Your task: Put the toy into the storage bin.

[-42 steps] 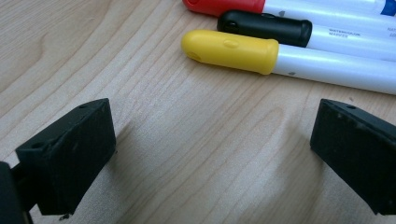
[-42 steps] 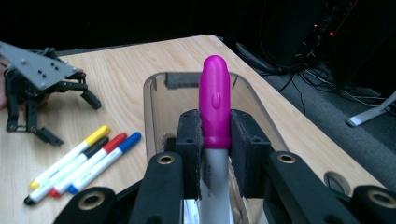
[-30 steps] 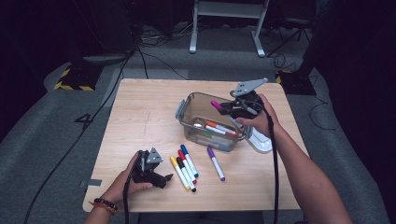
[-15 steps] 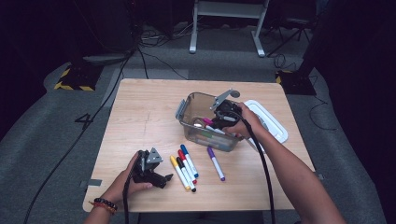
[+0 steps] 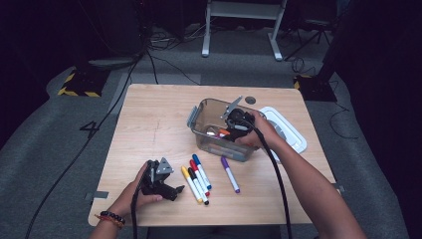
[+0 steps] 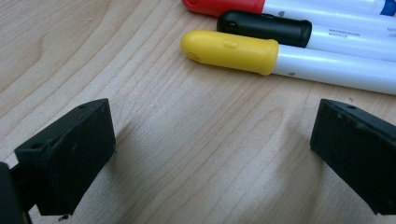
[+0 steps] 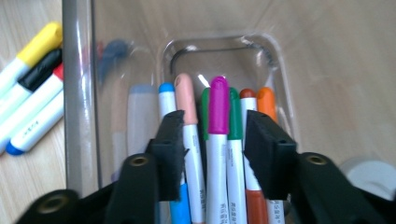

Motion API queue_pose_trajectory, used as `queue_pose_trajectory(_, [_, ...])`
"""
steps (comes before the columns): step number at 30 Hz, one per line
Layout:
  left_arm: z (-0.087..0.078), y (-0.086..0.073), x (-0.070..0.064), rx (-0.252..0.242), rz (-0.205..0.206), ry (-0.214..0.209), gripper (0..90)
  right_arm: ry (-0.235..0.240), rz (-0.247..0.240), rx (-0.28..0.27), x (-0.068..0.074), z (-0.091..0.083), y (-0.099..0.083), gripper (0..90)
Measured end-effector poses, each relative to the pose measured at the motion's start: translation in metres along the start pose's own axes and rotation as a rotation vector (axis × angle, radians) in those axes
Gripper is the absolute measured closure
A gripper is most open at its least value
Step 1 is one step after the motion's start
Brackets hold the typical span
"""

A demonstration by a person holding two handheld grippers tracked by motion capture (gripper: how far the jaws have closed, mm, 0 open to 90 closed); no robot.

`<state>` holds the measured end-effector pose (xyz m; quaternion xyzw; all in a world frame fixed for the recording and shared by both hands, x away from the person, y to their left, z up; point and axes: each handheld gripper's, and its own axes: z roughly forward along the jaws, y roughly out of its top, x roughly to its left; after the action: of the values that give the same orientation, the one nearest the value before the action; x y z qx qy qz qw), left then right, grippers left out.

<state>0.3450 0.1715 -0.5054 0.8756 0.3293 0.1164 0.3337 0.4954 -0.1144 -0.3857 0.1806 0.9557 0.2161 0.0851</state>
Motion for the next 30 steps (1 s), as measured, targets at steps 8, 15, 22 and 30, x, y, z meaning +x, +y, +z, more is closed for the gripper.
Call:
queue_pose_trajectory(8, [0.000, 0.000, 0.000, -0.001, 0.000, 0.000, 0.2, -0.076, 0.051, -0.272, 0.016, -0.047, -0.023, 38.7])
queue_pose_trajectory(15, [0.000, 0.000, 0.000, -0.001, -0.001, 0.001, 0.3, -0.148, -0.012, -0.399, 0.061, -0.087, -0.066, 36.0])
queue_pose_trajectory(22, [0.000, 0.000, -0.001, -0.002, -0.008, 0.005, 0.4, -0.192, -0.010, -0.471, 0.092, -0.093, -0.105, 35.8])
queue_pose_trajectory(30, [0.000, 0.000, -0.002, -0.002, -0.016, 0.014, 0.4, -0.128, -0.005, -0.459, 0.113, -0.056, -0.129, 35.0])
